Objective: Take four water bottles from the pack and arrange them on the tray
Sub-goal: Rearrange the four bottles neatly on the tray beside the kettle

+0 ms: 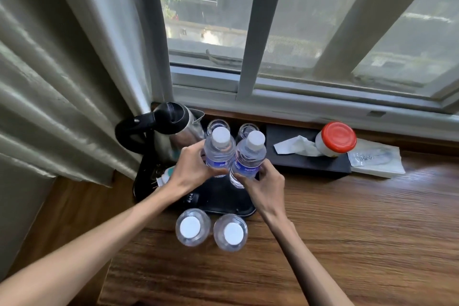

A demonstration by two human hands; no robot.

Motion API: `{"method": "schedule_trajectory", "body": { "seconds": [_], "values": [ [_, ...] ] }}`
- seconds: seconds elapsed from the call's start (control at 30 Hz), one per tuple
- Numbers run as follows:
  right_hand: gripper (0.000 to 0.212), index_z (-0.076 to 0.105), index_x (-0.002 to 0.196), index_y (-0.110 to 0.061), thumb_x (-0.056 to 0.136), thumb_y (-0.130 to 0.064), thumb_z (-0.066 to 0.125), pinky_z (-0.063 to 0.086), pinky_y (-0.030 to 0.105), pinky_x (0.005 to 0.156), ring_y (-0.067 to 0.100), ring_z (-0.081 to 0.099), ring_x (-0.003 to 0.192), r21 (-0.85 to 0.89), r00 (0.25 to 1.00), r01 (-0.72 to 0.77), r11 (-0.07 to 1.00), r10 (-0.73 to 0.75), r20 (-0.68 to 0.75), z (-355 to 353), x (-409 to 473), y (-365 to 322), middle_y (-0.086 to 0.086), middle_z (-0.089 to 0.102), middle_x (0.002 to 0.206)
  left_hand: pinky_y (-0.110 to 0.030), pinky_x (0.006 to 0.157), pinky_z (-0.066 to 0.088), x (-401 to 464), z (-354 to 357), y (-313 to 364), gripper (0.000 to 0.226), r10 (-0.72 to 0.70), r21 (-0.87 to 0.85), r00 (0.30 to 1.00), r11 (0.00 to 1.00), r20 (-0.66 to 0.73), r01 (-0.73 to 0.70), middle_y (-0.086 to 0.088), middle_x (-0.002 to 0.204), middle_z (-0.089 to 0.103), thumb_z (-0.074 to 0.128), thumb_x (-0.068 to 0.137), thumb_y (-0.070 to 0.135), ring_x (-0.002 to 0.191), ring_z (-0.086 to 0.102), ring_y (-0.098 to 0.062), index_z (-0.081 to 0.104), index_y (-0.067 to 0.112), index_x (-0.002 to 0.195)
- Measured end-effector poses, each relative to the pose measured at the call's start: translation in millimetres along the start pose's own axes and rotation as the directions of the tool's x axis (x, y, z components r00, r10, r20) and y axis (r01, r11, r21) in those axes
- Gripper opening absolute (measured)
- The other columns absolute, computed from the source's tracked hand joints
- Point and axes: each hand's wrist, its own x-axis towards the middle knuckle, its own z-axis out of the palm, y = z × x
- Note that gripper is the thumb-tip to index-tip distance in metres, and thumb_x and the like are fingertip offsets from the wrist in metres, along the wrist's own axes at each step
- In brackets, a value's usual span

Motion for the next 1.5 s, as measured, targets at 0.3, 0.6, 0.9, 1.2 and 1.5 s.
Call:
{"method": "schedule_trajectory", "body": {
  "seconds": [0.3,0.6,0.9,1.2,1.5],
  "values": [
    [0.041,0.073,0.105,-0.021,0.07,-0.029,0.092,0.048,0.003,0.073,-0.019,0.064,0.084,-0.045,0.999,-0.035,0.998,0.035,0.005,11,19,18,-0.027,0.068,0.086,-0.023,0.069,0.057,10,27,-25,0.051,-0.111,-0.006,0.991,0.994,-0.071,0.111,0.023,0.078,0.068,0.097,0.051,0.016,0.073,0.065,0.008,0.066,0.024,0.091],
    [0.053,0.07,0.115,-0.009,0.07,-0.027,0.092,0.052,0.017,0.089,-0.004,0.049,0.089,-0.087,0.997,0.03,0.996,-0.036,-0.071,23,35,30,0.0,0.055,0.107,-0.041,0.079,0.06,19,31,-35,0.051,-0.175,-0.025,0.981,0.984,-0.087,0.174,0.01,0.091,0.077,0.095,0.051,0.03,0.089,0.072,-0.003,0.07,0.024,0.096],
    [0.052,0.064,0.118,-0.009,0.078,-0.032,0.087,0.061,0.045,0.088,-0.006,0.052,0.103,-0.072,0.99,0.066,0.995,-0.074,-0.122,30,33,39,-0.007,0.048,0.114,-0.036,0.077,0.056,20,36,-29,0.057,-0.154,0.101,0.978,0.981,-0.138,0.169,0.002,0.1,0.077,0.091,0.055,0.04,0.096,0.071,-0.017,0.067,0.02,0.102],
    [0.068,0.056,0.136,-0.007,0.077,-0.019,0.088,0.048,0.02,0.097,-0.001,0.051,0.108,-0.042,0.996,0.03,0.999,-0.033,-0.078,29,33,34,0.003,0.056,0.122,-0.041,0.085,0.056,17,38,-40,0.076,-0.224,0.061,0.967,0.971,-0.122,0.232,-0.001,0.109,0.074,0.091,0.053,0.047,0.105,0.068,-0.02,0.057,0.014,0.112],
    [0.06,0.06,0.14,-0.016,0.082,-0.008,0.076,0.048,0.009,0.098,0.005,0.062,0.117,-0.053,0.998,0.034,0.998,-0.037,-0.059,-19,-24,24,-0.005,0.067,0.131,-0.028,0.095,0.051,-14,-13,-37,0.053,-0.294,0.036,0.942,0.956,0.162,0.293,-0.009,0.128,0.063,0.078,0.078,-0.001,0.113,0.064,-0.021,0.059,0.005,0.127]
  ]
}}
